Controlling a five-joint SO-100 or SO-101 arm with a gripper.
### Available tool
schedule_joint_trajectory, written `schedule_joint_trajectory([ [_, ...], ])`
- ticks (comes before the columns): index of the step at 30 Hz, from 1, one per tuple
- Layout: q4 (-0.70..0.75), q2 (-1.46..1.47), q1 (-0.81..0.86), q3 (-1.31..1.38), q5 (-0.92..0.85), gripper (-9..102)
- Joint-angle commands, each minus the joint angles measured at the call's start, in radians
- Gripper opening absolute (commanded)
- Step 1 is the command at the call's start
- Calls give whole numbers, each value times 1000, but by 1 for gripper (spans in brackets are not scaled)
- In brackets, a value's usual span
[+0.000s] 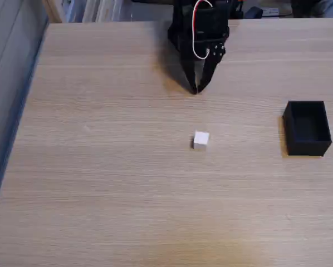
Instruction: Pick a white block and place it in the black box.
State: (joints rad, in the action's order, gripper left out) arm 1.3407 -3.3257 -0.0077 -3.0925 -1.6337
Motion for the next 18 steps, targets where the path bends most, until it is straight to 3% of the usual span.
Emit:
schedule_joint_trajectory([
  [1,2,-6,0,-15,-5,0],
  [18,2,-6,-5,-15,-5,0],
])
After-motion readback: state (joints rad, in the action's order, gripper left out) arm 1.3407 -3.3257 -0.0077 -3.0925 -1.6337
